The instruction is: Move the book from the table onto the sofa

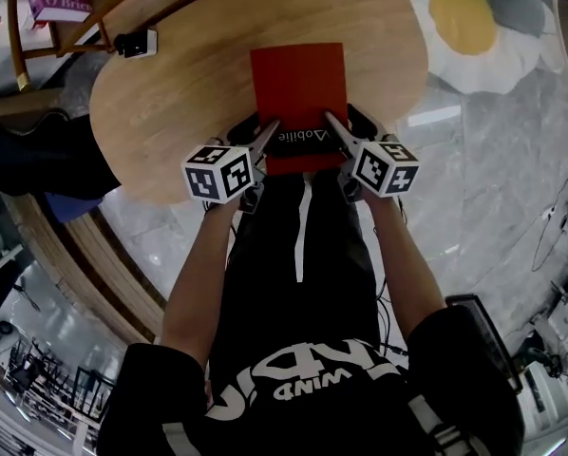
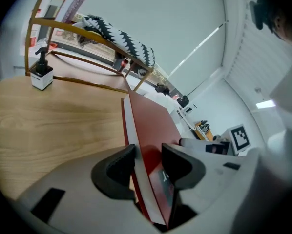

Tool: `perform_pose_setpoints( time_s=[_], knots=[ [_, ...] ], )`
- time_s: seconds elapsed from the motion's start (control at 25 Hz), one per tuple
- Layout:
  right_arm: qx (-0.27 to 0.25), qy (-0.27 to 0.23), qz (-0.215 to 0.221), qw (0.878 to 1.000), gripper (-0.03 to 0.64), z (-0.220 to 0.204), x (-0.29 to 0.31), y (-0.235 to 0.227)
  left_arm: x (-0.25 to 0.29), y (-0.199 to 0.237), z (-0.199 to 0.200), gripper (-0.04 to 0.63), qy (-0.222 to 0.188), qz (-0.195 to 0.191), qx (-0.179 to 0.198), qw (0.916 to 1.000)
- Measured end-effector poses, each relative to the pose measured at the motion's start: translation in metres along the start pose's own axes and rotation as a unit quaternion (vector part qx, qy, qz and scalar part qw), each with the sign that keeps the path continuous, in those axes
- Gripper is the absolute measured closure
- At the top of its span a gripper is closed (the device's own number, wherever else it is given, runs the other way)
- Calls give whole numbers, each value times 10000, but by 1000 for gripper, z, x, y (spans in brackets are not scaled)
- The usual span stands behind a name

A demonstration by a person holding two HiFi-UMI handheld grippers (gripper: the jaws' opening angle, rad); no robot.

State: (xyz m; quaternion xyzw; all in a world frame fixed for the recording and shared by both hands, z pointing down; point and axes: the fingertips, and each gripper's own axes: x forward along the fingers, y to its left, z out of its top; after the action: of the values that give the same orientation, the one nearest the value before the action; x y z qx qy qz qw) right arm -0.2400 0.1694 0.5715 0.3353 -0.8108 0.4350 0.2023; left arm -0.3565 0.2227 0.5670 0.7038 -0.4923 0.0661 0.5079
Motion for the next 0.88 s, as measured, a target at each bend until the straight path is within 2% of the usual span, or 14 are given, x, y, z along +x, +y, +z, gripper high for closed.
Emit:
perform_pose_setpoints(
  time_s=[0.2, 0.32, 0.52, 0.88],
  knots=[
    [350, -504, -279, 9977, 393, 11, -43, -25, 21, -43, 6, 428, 287, -300, 415, 9983],
    [639, -869, -568, 9925, 393, 14, -79, -49, 42, -79, 5, 428, 530, -564, 711, 9945],
    [1110, -1416, -1114, 9774, 394, 10, -162, -100, 85, -160, -15, 428, 1039, -1104, 1269, 9803],
    [1818, -2013, -1855, 9445, 397, -15, -295, -174, 140, -289, -71, 428, 1665, -1736, 1754, 9546]
  ],
)
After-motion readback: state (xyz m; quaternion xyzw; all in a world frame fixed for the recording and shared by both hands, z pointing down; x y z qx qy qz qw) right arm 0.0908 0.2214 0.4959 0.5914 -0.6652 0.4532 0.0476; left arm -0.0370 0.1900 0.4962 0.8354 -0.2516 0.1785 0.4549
